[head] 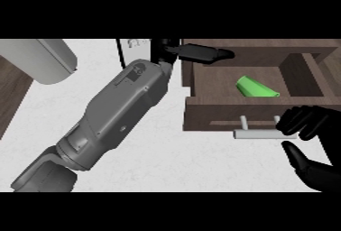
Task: Pick up the cup, place it into the drawer and close the drawer
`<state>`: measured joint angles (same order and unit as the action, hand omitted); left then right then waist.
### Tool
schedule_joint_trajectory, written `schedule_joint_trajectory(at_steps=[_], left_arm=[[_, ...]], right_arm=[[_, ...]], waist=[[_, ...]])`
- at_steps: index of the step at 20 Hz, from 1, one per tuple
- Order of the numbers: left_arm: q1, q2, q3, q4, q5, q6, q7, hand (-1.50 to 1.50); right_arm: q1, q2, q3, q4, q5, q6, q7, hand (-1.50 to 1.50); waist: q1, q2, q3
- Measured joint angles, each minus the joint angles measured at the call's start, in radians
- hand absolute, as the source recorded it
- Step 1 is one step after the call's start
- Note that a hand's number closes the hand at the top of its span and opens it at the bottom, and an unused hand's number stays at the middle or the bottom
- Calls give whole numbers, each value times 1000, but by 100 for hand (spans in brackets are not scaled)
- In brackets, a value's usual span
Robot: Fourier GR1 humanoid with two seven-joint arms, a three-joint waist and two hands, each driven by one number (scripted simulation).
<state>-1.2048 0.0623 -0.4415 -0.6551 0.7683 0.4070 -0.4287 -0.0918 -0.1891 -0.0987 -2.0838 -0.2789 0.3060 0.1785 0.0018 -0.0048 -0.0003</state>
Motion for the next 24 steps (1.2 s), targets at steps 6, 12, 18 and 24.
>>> schedule_joint_trajectory(at_steps=[6, 12, 18, 24], left_arm=[[173, 117, 26, -215, 19, 14, 56, -150], [390, 230, 32, -468, 18, 33, 113, -150], [606, 345, 87, -654, 38, -33, 127, -150], [750, 412, 119, -749, 56, -102, 121, -150]], right_arm=[[43, -48, 28, -5, 108, 50, -26, 150], [54, -86, 46, 2, 193, 76, -15, 150], [40, -65, 115, 72, 366, 45, -58, 150], [-3, -142, 207, 177, 626, 36, -186, 150]], waist=[[25, -6, 0], [27, -5, 0], [24, 0, 0], [30, 3, 0]])
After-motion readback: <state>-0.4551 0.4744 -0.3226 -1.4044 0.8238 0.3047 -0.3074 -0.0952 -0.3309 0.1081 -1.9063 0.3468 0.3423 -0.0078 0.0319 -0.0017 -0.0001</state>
